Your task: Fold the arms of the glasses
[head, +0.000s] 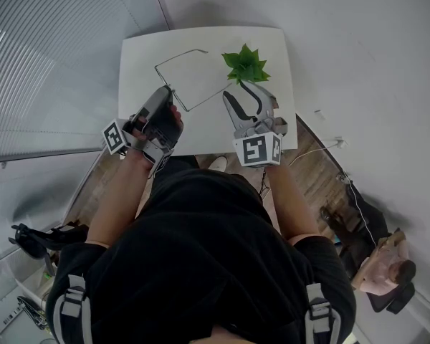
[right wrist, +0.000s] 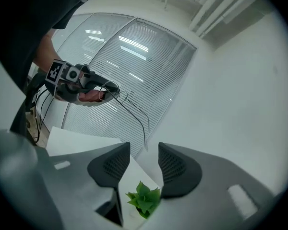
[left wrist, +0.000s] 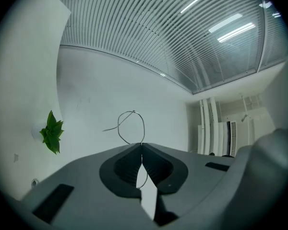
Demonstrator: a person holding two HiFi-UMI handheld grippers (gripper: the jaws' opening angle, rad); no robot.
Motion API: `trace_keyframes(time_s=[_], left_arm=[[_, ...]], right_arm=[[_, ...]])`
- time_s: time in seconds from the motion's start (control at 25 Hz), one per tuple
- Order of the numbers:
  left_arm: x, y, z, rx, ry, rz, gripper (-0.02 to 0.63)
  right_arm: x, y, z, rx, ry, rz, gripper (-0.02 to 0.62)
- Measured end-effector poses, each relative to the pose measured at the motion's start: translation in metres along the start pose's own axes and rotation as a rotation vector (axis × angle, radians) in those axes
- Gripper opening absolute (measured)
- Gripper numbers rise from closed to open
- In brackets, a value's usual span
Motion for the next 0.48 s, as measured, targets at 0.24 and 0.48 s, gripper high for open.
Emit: trace_keyframes(time_s=[0.24,0.48], left_arm=[[0.0034,0.0029,-0.0026,-0.008,0.006,0.005,0.011],[0.0049,0.006,-0.0035,-0.011,0.009,0.011,0.011]], right_arm=[[0.0021,-0.0023,-0.0043,-0.024,0.01,-0.008,0.141],[0.0012,-0.0056,-0.0056,-0.06,0.011,-0.035,0.07]])
Point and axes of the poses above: the fingertips, and each gripper's own axes: x forward along the fingers, y to its left, z out of its top, the point moved 7 cm from there along -x, backward along the fingers, and after that the axes turned 11 degrees about -y, right-handed, at the moved point
